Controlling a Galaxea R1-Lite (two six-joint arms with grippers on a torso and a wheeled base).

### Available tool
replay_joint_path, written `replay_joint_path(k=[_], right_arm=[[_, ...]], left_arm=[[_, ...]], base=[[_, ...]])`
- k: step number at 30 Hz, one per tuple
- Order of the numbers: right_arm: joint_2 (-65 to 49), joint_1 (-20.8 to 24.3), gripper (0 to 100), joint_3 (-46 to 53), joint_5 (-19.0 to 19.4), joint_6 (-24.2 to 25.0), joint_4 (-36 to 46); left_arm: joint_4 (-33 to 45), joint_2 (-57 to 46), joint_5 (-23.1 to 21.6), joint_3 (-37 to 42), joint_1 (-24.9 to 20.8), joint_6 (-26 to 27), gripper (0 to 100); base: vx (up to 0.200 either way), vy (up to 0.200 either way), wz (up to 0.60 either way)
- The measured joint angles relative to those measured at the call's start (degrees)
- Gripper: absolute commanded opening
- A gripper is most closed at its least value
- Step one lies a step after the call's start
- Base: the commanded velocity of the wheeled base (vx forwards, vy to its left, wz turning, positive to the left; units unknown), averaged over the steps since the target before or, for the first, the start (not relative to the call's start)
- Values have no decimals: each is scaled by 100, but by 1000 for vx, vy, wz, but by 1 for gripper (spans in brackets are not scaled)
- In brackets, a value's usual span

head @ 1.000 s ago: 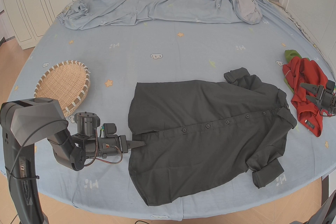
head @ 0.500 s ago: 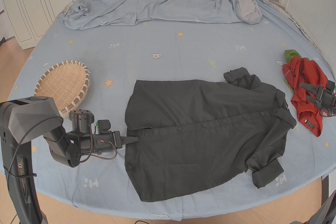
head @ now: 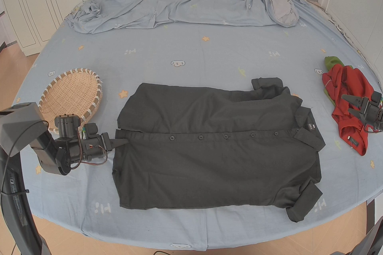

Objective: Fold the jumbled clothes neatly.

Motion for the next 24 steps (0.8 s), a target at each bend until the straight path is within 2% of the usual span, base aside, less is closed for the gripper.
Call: replay_joint_path(k=[8, 14, 18, 24], right_arm=[[0, 35, 100, 11, 0, -2, -2], [0, 40, 100, 10, 0, -5, -2], [0, 40, 100, 10, 0, -5, 0], [0, 79, 100, 38, 0, -13, -2]], left_arm=[[895, -191, 4, -564, 564, 271, 0], [1265, -340, 0, -684, 783, 583, 0], [1303, -389, 0, -612, 783, 616, 0], [1284, -412, -10, -369, 538, 651, 0]], base=[[0, 0, 0], [0, 0, 0], [0, 0, 0], [0, 0, 0]])
